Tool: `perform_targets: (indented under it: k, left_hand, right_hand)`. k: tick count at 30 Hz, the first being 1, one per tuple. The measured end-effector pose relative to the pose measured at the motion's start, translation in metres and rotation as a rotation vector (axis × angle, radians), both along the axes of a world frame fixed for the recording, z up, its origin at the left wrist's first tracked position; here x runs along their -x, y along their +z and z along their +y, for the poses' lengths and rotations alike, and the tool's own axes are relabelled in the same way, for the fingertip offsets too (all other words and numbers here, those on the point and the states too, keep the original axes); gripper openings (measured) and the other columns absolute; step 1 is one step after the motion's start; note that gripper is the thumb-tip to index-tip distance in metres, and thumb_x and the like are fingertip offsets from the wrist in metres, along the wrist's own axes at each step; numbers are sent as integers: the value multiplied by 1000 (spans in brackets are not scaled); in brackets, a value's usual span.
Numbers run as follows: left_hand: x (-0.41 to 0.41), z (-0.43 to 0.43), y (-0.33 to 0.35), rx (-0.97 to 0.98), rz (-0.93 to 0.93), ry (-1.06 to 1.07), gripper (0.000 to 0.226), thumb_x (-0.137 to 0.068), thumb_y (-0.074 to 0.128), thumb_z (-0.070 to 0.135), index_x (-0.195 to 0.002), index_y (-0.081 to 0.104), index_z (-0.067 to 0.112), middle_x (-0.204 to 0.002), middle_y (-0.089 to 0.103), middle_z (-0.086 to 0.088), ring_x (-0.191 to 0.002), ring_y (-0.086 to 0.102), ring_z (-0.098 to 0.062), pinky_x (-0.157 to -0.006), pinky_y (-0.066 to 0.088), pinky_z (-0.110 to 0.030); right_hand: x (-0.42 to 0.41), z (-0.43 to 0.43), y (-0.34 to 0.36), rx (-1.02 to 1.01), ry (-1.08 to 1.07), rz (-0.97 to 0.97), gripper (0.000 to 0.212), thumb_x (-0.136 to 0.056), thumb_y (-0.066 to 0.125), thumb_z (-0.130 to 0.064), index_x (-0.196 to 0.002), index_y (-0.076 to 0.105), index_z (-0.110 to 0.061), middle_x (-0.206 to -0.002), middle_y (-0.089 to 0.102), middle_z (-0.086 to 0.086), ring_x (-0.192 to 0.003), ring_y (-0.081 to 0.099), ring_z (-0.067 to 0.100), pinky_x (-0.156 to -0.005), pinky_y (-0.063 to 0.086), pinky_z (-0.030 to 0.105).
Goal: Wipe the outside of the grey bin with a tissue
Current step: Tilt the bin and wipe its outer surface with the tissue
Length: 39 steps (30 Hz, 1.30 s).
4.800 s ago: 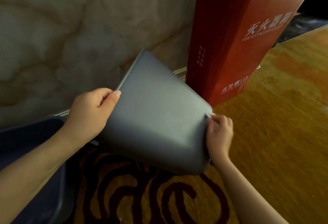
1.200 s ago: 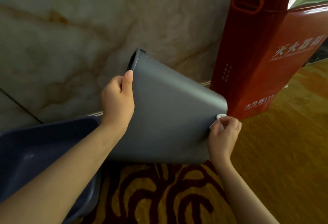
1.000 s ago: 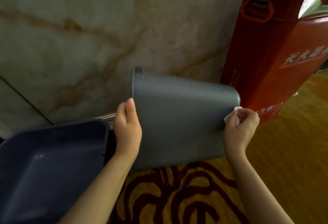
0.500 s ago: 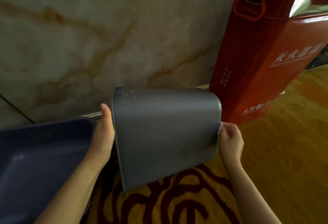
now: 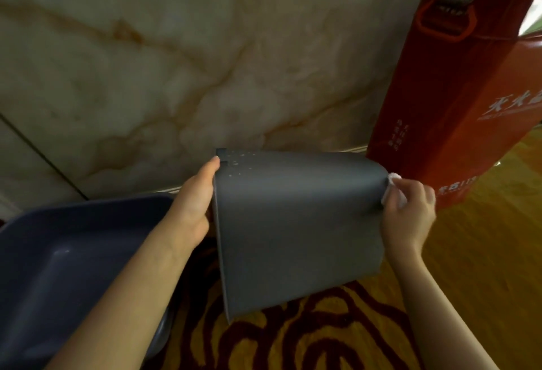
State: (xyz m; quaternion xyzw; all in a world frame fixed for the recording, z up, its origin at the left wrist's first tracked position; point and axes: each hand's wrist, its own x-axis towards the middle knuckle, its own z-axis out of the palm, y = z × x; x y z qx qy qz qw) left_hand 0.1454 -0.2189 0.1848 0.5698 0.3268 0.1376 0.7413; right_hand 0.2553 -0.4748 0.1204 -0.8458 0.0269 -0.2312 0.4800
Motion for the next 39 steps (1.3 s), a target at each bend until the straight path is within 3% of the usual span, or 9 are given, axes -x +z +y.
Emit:
perform_targets:
  k: [3, 7, 13, 20, 23, 27, 31, 35, 39]
  left_hand:
    - [3, 0, 3, 106, -33, -31, 24, -87, 51, 33, -80, 68, 16, -61, 73, 2, -57, 69, -13, -59, 52, -27]
    - [8, 3, 10, 249, -97, -107, 26, -90, 42, 20, -86, 66, 8, -64, 74, -5, -56, 70, -16, -46, 53, -23]
    - [16, 5, 18, 391, -125, -249, 57, -94, 28, 47, -100, 62, 1, -72, 73, -10, -63, 70, -19, -52, 55, -23]
    - [17, 0, 17, 320, -22, -217, 32, -95, 36, 23, -89, 63, 6, -65, 74, -7, -57, 71, -18, -47, 56, -27]
    - [19, 1, 18, 357, -15, -237, 32, -94, 36, 24, -98, 62, 5, -69, 75, -9, -60, 72, -20, -48, 56, -29]
    - [20, 1, 20, 383, -60, -259, 38, -93, 32, 20, -117, 55, 0, -75, 74, -14, -64, 72, -23, -51, 57, -31]
    - [21, 2, 22, 404, -78, -289, 45, -97, 27, 29, -109, 58, -1, -82, 73, -16, -69, 70, -25, -56, 56, -33]
    - [19, -4, 23, 354, 13, -199, 34, -98, 31, 23, -103, 59, 5, -74, 73, -10, -71, 68, -22, -59, 53, -37]
    - [12, -17, 22, 272, 19, -40, 26, -97, 37, 18, -83, 57, 6, -75, 62, -8, -71, 61, -22, -54, 47, -35]
  right_hand:
    - [17, 4, 9, 9, -16, -47, 17, -90, 54, -9, -105, 63, -5, -102, 59, 16, -95, 56, 29, -75, 39, 31]
    - [62, 66, 51, 115, 399, -326, 15, -83, 58, -2, -96, 65, -7, -92, 61, 11, -88, 57, 28, -79, 41, 26]
    - [102, 143, 79, 247, 825, -311, 14, -85, 59, -4, -95, 68, -5, -88, 61, 14, -84, 55, 31, -77, 47, 37]
    - [74, 100, 66, 312, 617, -187, 14, -80, 63, 2, -87, 71, -7, -89, 62, 16, -86, 56, 36, -79, 40, 35]
    - [59, 78, 72, 294, 515, -85, 14, -83, 61, -1, -89, 72, -7, -92, 64, 14, -91, 59, 35, -81, 44, 35]
    - [92, 105, 81, 329, 640, -271, 14, -79, 62, 0, -86, 71, -7, -83, 63, 13, -83, 57, 32, -75, 43, 34]
    - [113, 125, 79, 376, 795, -270, 15, -80, 59, 4, -87, 68, -3, -84, 61, 14, -80, 55, 34, -72, 48, 41]
    - [99, 90, 70, 314, 672, -191, 12, -78, 65, 5, -82, 68, -6, -84, 58, 8, -81, 57, 28, -72, 36, 21]
    - [80, 63, 67, 308, 517, -70, 14, -83, 62, -1, -89, 70, -9, -91, 59, 3, -89, 58, 24, -73, 37, 23]
